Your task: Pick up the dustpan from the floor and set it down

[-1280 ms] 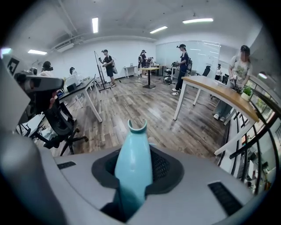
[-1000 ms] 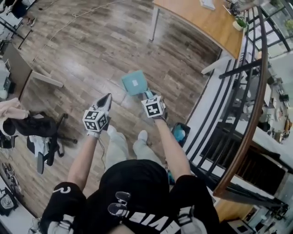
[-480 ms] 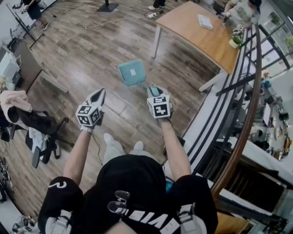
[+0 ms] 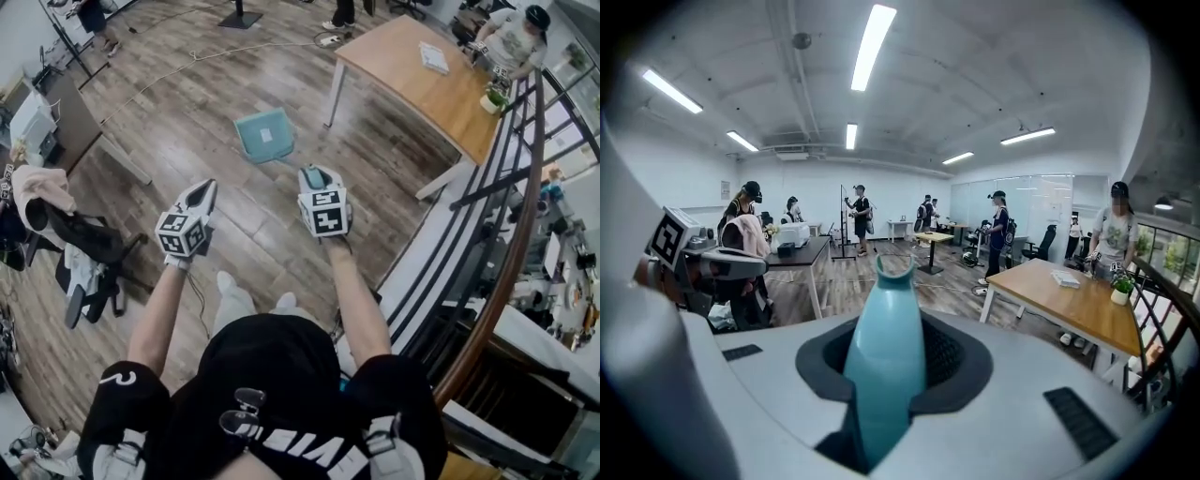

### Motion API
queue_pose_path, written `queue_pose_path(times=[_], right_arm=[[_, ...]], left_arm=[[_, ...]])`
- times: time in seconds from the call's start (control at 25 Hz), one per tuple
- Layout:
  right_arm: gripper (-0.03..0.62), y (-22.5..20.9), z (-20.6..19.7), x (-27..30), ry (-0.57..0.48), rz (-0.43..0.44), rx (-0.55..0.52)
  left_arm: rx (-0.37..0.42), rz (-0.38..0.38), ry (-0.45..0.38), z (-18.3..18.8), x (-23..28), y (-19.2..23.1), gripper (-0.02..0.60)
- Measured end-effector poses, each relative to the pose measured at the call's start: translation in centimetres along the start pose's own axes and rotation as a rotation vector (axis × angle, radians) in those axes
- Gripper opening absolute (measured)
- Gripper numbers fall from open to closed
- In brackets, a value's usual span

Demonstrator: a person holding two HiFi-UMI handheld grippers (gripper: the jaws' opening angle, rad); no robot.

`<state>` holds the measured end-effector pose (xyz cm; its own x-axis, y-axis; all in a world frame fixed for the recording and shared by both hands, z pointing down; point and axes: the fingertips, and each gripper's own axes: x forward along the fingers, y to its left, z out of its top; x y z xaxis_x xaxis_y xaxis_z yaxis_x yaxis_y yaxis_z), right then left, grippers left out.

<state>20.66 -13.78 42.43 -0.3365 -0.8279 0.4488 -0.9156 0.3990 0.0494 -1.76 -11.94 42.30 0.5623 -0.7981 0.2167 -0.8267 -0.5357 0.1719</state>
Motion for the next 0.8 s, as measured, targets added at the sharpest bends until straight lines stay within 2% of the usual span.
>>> queue_pose_path(times=[0.4,0.8], right_arm=[[0.084,4.4,0.8,2.1,-0.012,0.068,-0.003],[0.086,6.0,0.4,3.9,0.005,0.103,-0.026]], left_arm=[[0.003,0.069,-0.004,-0.4,-3.8,3.0,-0.002],[-0.019,0.105,0.008,-1.9,-5.0,4.8,-0.002]])
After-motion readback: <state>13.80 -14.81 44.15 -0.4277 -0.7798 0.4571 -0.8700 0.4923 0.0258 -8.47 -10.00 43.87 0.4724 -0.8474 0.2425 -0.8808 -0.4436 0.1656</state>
